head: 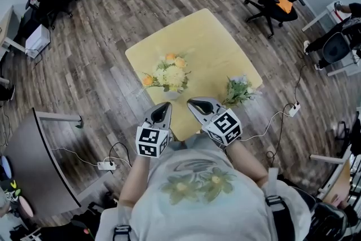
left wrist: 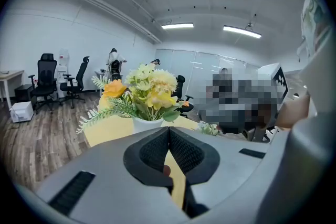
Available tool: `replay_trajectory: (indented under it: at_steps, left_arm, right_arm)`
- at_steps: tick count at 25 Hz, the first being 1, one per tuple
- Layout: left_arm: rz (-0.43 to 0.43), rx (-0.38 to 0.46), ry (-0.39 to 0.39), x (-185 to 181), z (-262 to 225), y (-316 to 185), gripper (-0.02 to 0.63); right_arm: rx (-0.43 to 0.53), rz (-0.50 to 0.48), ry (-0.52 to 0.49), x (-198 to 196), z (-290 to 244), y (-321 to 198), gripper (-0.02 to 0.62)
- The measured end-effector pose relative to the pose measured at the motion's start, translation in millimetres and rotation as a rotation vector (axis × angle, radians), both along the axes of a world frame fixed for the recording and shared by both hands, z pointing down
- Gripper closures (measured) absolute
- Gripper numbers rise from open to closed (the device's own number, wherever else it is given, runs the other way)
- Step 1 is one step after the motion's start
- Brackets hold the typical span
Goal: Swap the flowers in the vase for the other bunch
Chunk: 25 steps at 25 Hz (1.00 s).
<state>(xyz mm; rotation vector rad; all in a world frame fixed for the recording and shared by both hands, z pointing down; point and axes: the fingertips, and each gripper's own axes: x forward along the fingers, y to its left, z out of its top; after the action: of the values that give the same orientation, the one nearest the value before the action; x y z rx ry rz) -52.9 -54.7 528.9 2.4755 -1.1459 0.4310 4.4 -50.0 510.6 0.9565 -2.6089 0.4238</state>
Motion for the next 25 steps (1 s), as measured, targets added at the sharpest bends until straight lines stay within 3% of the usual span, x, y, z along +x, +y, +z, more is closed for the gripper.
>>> replay_trajectory:
  at_steps: [25]
  left_arm:
    - [0.037, -0.006, 0.011, 12.7, -0.9, 5.3, 0.591]
  right_arm:
    - [0.006, 0.07, -0.008, 12.1, -0.5, 3.5, 0.554]
